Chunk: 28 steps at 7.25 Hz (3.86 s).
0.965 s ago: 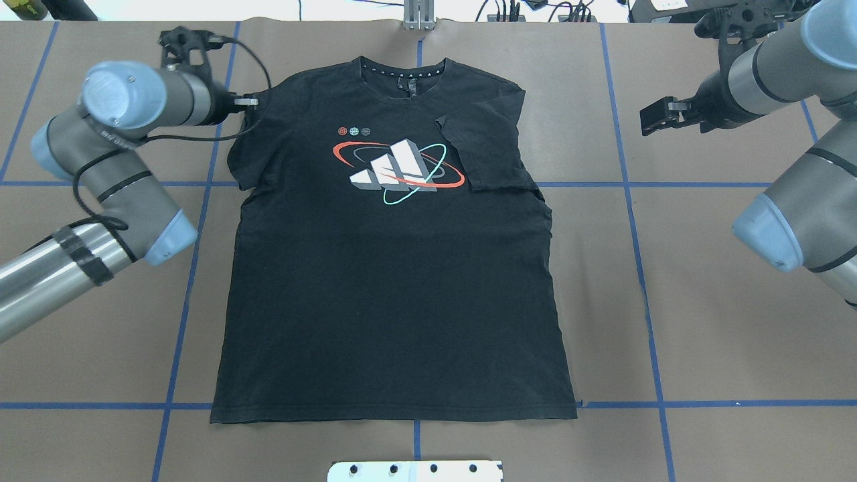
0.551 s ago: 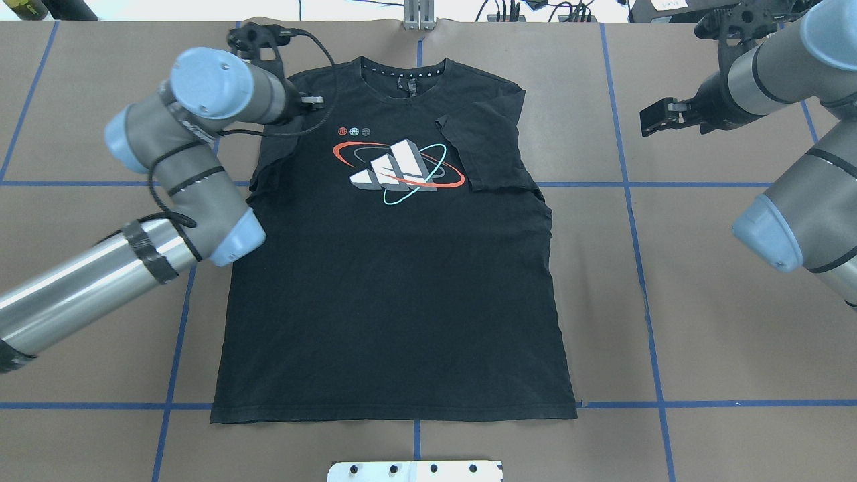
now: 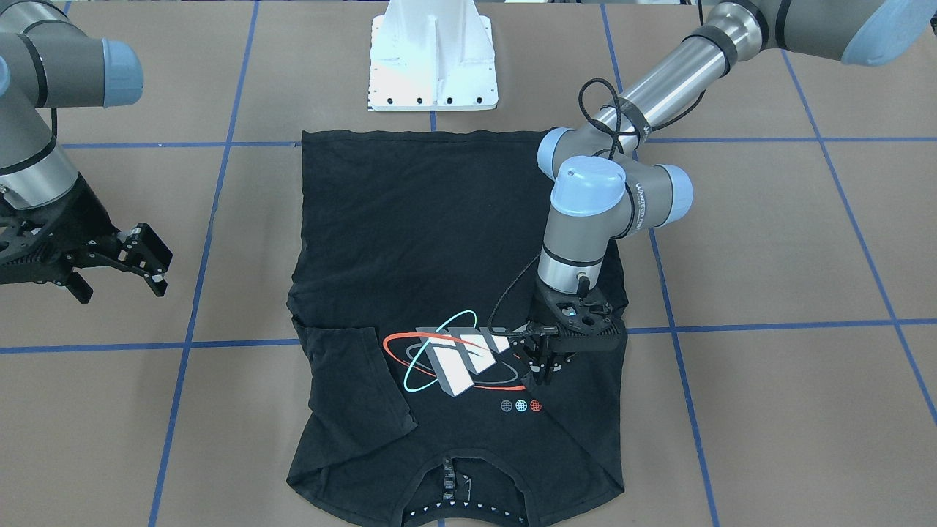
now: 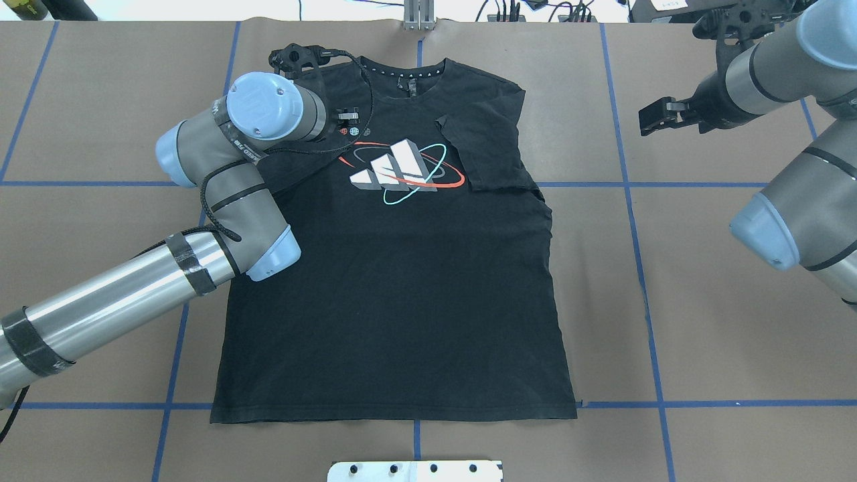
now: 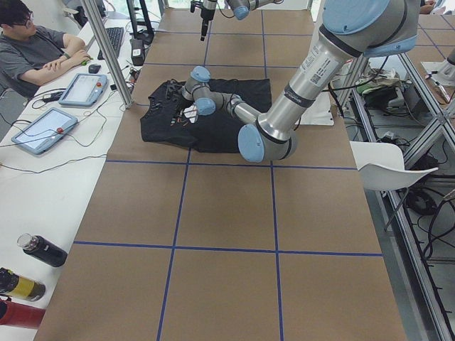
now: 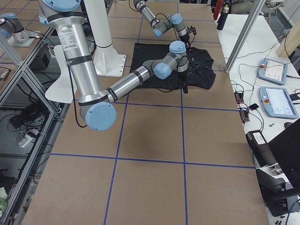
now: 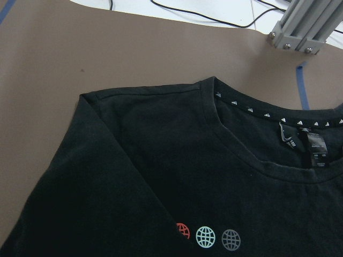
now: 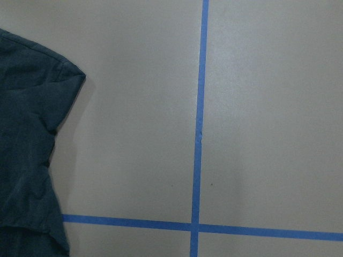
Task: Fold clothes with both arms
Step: 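Fold the sleeve nearest the left gripper inward over the shirt body, then lower both grippers to the hem corners nearest the robot, then grasp the hem corners nearest the robot with both grippers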
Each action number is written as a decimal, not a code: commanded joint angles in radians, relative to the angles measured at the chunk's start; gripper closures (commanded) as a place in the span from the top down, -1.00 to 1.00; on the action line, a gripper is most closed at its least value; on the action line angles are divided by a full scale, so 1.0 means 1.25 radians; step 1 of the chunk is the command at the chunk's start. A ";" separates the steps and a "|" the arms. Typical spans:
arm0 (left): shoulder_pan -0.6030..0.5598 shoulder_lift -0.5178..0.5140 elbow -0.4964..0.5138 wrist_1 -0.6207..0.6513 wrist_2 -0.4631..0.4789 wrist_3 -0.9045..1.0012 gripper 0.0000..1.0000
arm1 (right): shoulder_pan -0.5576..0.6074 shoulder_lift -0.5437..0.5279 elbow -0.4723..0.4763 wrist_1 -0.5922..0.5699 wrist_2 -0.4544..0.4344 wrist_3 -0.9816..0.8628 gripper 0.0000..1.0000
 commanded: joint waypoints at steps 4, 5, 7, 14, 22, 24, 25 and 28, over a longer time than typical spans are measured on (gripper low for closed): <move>-0.031 0.239 -0.424 0.108 -0.077 0.186 1.00 | -0.052 0.010 0.055 0.004 0.001 0.093 1.00; -0.027 0.286 -0.501 0.108 -0.105 0.184 1.00 | -0.079 -0.004 0.080 0.010 0.006 0.104 1.00; -0.020 0.388 -0.609 0.107 -0.193 0.172 1.00 | -0.187 -0.110 0.201 0.014 -0.066 0.200 1.00; 0.318 0.651 -0.725 0.075 0.004 -0.035 1.00 | -0.700 -0.290 0.394 0.012 -0.488 0.538 1.00; 0.467 0.690 -0.692 0.079 0.035 -0.152 0.59 | -0.698 -0.278 0.390 0.012 -0.496 0.538 1.00; 0.467 0.687 -0.685 0.080 0.034 -0.152 0.29 | -0.698 -0.278 0.390 0.012 -0.506 0.538 1.00; 0.467 0.688 -0.683 0.080 0.032 -0.158 0.30 | -0.698 -0.278 0.390 0.012 -0.511 0.537 1.00; 0.467 0.693 -0.682 0.080 0.032 -0.233 0.40 | -0.699 -0.278 0.390 0.012 -0.511 0.537 1.00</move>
